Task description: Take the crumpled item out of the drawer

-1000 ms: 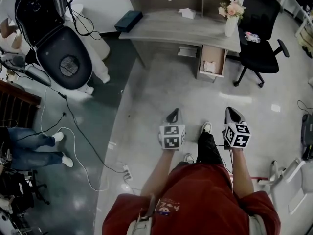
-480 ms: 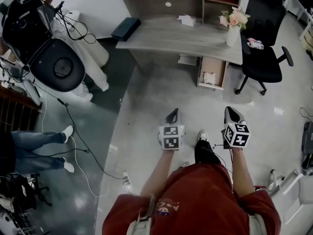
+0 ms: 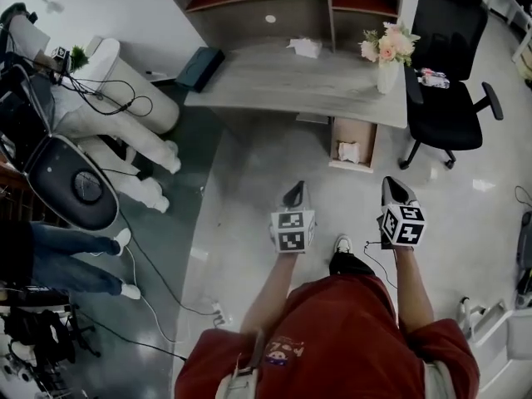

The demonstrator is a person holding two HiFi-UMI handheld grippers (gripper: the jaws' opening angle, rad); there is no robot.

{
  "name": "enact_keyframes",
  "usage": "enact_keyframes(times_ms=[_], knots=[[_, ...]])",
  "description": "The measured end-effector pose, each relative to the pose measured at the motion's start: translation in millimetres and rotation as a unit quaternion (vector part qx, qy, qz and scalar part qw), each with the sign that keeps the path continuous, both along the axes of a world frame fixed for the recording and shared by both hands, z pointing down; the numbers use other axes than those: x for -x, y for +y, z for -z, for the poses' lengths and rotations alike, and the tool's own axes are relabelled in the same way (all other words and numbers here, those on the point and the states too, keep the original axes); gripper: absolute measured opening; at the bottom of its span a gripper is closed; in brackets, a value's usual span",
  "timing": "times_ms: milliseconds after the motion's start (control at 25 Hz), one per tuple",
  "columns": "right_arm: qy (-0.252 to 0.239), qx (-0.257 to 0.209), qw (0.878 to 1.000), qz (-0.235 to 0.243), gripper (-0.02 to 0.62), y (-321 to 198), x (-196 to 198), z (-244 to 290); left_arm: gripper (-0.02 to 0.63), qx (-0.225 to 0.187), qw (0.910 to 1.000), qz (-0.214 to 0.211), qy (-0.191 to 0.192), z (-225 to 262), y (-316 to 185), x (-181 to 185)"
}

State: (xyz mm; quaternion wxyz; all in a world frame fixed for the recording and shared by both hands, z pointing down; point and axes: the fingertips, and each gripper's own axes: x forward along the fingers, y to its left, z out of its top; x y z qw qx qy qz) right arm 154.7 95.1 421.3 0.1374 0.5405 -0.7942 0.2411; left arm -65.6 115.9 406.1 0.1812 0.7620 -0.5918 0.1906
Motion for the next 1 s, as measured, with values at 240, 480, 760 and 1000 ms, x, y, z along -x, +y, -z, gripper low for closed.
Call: enact_keyframes(times_ms=[240, 480, 760, 1000], knots=[[-0.008, -0.002, 1.000, 0.012, 0.000, -51.8, -14.4, -1.8, -0.003, -0.005, 0.9999, 0.009, -0.009, 3.1, -48.9, -12.7], [-0.012, -0.004, 1.000, 0.026, 0.000, -82.9, -13.7, -2.8, -0.003, -0.004, 0.9996, 0.026, -0.012, 2.7, -70.4, -11.5], [-0.013, 0.006, 1.000, 0.028, 0.000, -101.6, -3.1, -16.6, -0.003, 0.001, 0.9995, 0.026, -0.018, -11.5, -90.5, -2.3], [-0.004, 0.018, 1.000, 0.020, 0.001, -127.3, 11.8, -26.5, -0.003, 0.010, 0.9999, 0.010, -0.010, -22.0, -123.3, 6.9]])
